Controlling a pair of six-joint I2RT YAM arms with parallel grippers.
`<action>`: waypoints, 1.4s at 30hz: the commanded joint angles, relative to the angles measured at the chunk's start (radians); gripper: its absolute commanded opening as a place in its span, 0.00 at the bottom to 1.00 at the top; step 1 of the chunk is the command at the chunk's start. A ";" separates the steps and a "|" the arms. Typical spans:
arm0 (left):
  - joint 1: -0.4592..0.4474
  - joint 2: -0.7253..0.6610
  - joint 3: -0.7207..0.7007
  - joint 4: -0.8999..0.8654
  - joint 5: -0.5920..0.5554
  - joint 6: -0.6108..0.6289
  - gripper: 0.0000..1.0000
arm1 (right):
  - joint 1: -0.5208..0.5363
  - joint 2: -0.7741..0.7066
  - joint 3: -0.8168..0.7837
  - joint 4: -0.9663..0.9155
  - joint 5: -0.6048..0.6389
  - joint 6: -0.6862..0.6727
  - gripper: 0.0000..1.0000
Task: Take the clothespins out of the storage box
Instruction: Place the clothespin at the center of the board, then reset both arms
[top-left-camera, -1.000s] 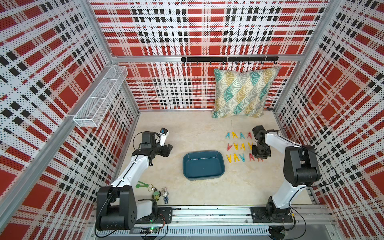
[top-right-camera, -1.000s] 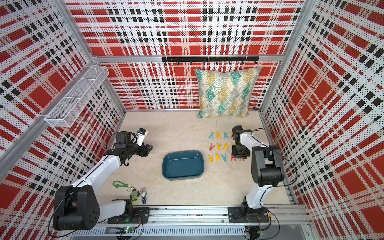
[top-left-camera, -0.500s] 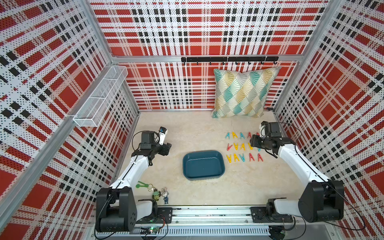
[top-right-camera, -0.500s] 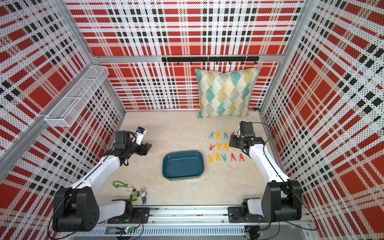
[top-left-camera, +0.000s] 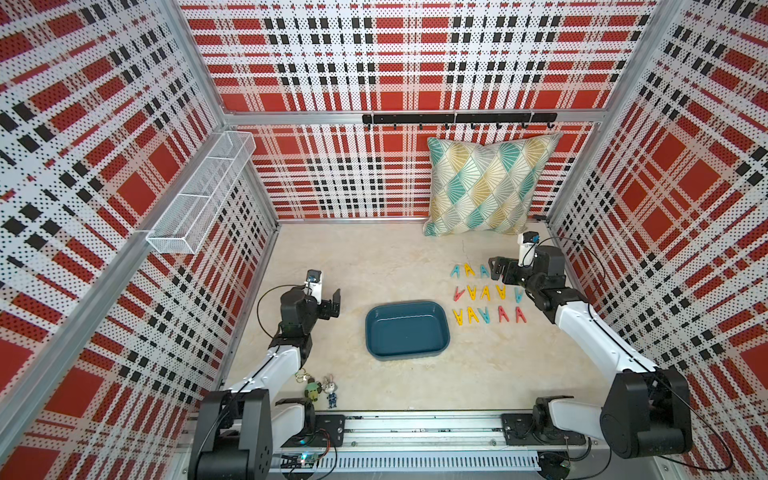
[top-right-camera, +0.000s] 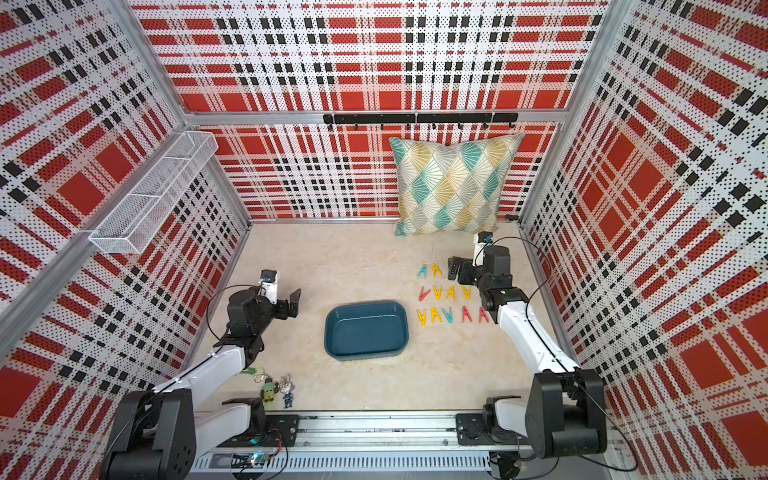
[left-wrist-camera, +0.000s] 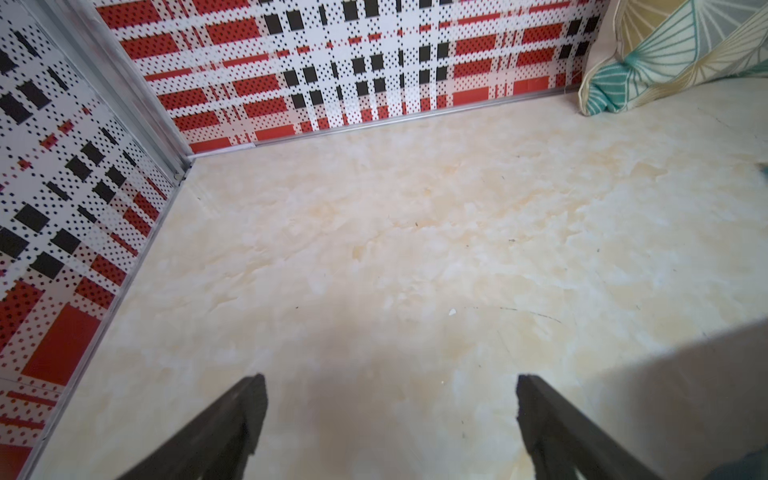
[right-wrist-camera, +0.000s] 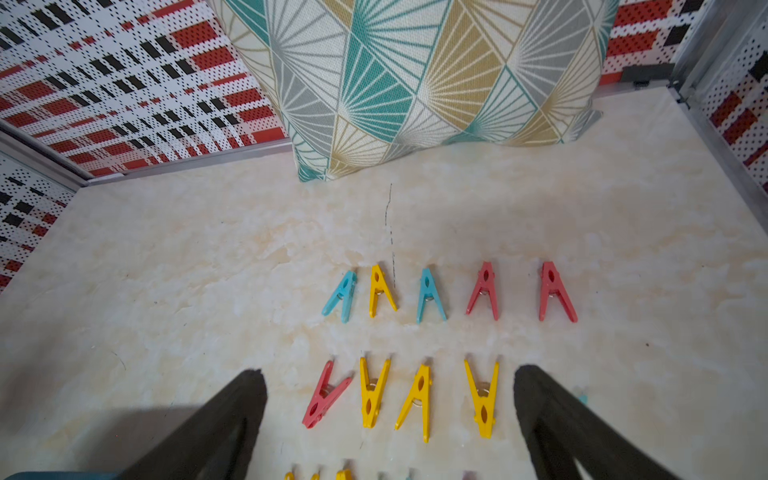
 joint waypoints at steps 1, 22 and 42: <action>0.009 0.069 -0.030 0.318 -0.025 -0.064 0.99 | -0.004 -0.044 -0.048 0.124 -0.009 -0.031 1.00; 0.006 0.392 -0.124 0.897 -0.146 -0.197 0.99 | 0.001 0.017 -0.345 0.593 0.139 -0.241 1.00; -0.016 0.389 -0.111 0.870 -0.192 -0.186 0.99 | -0.053 0.253 -0.518 1.061 0.100 -0.240 1.00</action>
